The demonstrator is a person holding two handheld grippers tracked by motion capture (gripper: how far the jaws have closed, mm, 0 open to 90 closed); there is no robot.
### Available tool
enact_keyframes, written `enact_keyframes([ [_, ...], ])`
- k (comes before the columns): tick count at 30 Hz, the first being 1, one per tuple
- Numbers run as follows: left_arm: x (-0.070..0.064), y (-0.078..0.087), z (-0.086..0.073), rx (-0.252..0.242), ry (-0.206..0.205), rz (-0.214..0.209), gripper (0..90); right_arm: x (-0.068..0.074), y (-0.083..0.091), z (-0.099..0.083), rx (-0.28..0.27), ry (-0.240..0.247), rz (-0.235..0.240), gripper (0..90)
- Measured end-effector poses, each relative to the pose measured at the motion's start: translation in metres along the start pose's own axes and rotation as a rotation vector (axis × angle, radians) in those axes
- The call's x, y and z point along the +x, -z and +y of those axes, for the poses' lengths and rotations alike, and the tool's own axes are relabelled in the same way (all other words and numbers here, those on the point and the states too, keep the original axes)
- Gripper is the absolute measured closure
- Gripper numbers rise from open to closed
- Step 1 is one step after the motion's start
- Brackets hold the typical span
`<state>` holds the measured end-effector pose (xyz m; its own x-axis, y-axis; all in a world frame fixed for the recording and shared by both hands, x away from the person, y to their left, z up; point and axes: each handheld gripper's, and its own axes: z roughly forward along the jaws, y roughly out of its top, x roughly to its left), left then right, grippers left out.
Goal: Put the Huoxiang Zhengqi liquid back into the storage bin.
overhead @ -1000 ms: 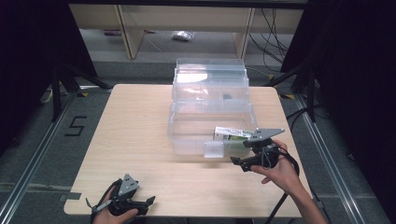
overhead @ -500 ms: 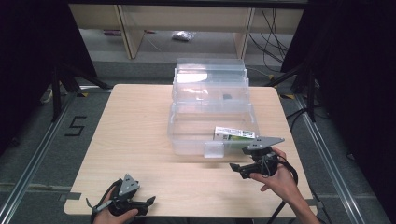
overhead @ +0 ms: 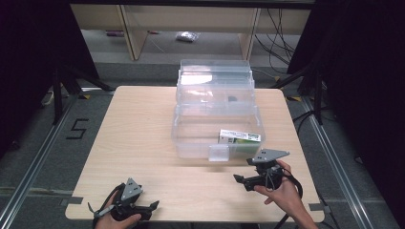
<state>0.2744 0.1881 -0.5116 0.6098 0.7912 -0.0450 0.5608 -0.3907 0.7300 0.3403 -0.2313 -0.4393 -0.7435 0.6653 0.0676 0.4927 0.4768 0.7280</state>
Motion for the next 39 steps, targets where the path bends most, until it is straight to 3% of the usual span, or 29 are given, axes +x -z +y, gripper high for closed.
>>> enact_keyframes([
  [1,0.000,0.000,0.000,0.003,-0.002,0.001,15.6,-0.001,-0.001,-0.001,-0.009,0.018,0.004,23.7],
  [5,0.000,0.002,0.001,0.009,-0.015,0.000,15.6,0.005,-0.001,-0.007,-0.002,-0.003,0.001,23.7],
  [6,0.001,0.002,0.000,0.009,-0.015,0.001,15.6,0.005,-0.002,-0.008,-0.019,0.010,0.000,23.7],
  [8,0.000,0.001,0.000,0.007,-0.003,-0.002,15.6,0.009,-0.002,-0.012,0.002,-0.004,0.010,23.7],
  [11,0.000,0.002,0.000,0.010,-0.017,0.007,15.6,0.009,-0.004,-0.019,0.000,0.012,0.010,23.7],
  [13,-0.001,0.002,0.000,0.007,-0.016,0.005,15.6,0.011,-0.003,-0.025,0.001,-0.026,-0.007,23.7],
  [20,0.000,0.002,0.001,0.017,-0.035,0.006,15.6,0.011,0.000,-0.043,-0.020,-0.044,-0.011,24.2],
  [22,-0.001,0.001,0.001,0.007,-0.022,0.006,15.6,0.012,0.000,-0.048,-0.031,-0.051,-0.021,24.1],
  [23,-0.001,0.001,0.001,0.007,-0.023,0.005,15.6,0.012,0.000,-0.050,-0.027,-0.052,-0.013,24.0],
  [24,-0.001,0.002,0.001,0.009,-0.024,0.006,15.6,0.015,0.000,-0.052,-0.019,-0.085,0.004,23.9],
  [25,-0.001,0.002,0.001,0.008,-0.022,0.005,15.6,0.016,0.001,-0.055,-0.014,-0.092,-0.011,23.7],
  [33,-0.002,0.001,0.001,0.009,-0.023,0.004,15.6,0.022,0.001,-0.064,0.000,-0.092,0.002,22.6],
  [34,-0.002,0.002,0.001,0.009,-0.023,0.007,15.6,0.025,0.002,-0.066,0.015,-0.131,-0.002,22.4],
  [35,-0.002,0.002,0.001,0.007,-0.022,0.006,15.6,0.022,0.002,-0.067,0.012,-0.097,-0.005,22.0],
  [36,-0.002,0.002,0.001,0.007,-0.023,0.007,15.6,0.023,0.002,-0.068,0.012,-0.100,-0.010,21.7],
  [38,-0.002,0.001,0.001,0.007,-0.024,0.006,15.6,0.024,0.002,-0.070,0.021,-0.114,-0.008,21.2],
  [39,-0.002,0.001,0.001,0.007,-0.024,0.006,15.6,0.027,0.002,-0.071,0.028,-0.143,-0.005,20.4],
])
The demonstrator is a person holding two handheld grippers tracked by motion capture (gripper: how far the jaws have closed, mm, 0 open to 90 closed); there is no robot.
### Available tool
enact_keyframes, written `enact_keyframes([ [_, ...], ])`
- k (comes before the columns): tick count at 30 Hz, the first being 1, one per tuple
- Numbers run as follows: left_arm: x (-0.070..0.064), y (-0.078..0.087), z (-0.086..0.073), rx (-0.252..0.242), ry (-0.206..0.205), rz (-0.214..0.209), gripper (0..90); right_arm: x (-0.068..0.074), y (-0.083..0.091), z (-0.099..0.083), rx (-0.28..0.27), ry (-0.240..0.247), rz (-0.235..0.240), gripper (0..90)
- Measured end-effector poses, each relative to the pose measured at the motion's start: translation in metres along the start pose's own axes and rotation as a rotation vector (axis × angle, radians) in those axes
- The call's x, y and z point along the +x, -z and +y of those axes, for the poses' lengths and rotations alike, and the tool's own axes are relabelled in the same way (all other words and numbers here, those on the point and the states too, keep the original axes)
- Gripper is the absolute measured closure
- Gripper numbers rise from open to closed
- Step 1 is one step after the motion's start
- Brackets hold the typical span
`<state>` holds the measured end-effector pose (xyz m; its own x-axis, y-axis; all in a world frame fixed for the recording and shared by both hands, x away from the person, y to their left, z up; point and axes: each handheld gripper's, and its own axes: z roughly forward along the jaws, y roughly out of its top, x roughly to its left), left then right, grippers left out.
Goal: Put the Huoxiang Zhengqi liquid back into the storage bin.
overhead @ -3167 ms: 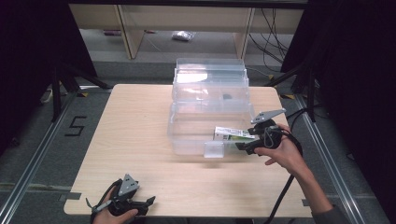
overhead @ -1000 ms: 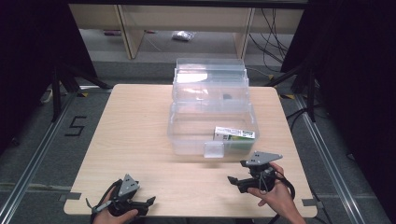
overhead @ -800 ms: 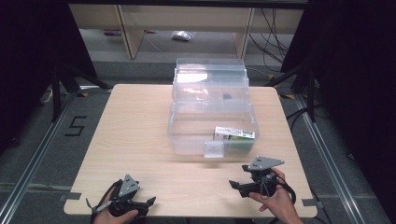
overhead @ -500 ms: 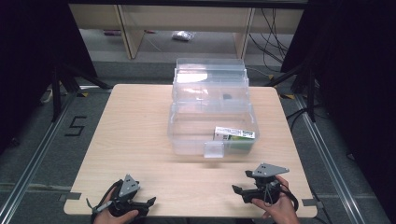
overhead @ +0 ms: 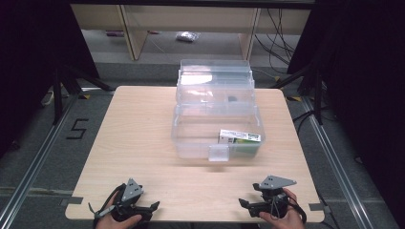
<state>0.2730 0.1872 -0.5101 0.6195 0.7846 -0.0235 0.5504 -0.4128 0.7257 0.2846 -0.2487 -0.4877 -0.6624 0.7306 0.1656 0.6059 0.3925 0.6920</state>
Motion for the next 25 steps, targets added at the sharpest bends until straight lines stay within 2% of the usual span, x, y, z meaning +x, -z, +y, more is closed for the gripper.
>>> enact_keyframes([
  [2,0.0001,0.0001,0.0003,0.000,0.000,0.003,15.6,-0.0023,0.0000,-0.0007,0.000,0.034,0.001,19.7],
  [3,0.0000,0.0000,0.0003,0.000,0.000,0.002,15.6,-0.0008,0.0014,-0.0015,0.004,0.009,-0.014,19.7],
  [8,0.0008,0.0010,0.0006,0.007,-0.009,0.003,15.6,0.0008,0.0035,-0.0049,0.001,-0.011,-0.023,18.7],
  [9,-0.0003,0.0012,0.0006,0.003,0.000,-0.003,15.6,-0.0006,0.0037,-0.0051,-0.001,0.003,-0.028,18.7],
  [10,-0.0010,0.0004,0.0002,-0.007,0.011,-0.008,15.5,0.0015,0.0042,-0.0057,0.010,-0.021,-0.030,18.6],
  [12,-0.0010,0.0003,0.0002,-0.002,0.009,-0.001,15.6,0.0022,0.0047,-0.0065,0.017,-0.030,-0.039,18.3],
  [13,0.0003,0.0009,0.0004,0.012,-0.008,0.004,15.6,0.0019,0.0046,-0.0068,0.020,-0.023,-0.040,18.3],
  [15,0.0003,-0.0002,0.0001,0.008,-0.010,0.003,15.6,0.0029,0.0044,-0.0076,0.035,-0.031,-0.049,18.3],
  [17,0.0000,0.0002,0.0002,0.014,-0.009,0.000,15.6,0.0028,0.0051,-0.0072,0.031,-0.012,-0.050,17.6],
  [18,0.0003,-0.0002,0.0002,0.014,-0.009,0.007,15.6,0.0046,0.0051,-0.0071,0.032,-0.022,-0.046,16.9],
  [19,0.0012,0.0004,0.0004,0.025,-0.022,0.006,15.6,0.0046,0.0053,-0.0069,0.035,-0.015,-0.044,16.7],
  [20,-0.0001,-0.0005,0.0001,0.014,-0.007,0.005,15.6,0.0041,0.0049,-0.0070,0.033,-0.005,-0.047,16.7],
  [21,-0.0002,-0.0004,0.0000,0.015,-0.008,0.003,15.6,0.0040,0.0048,-0.0069,0.034,-0.009,-0.048,16.8],
  [25,0.0009,-0.0001,0.0004,0.025,-0.023,0.005,15.6,0.0033,0.0052,-0.0065,0.031,-0.008,-0.052,16.8],
])
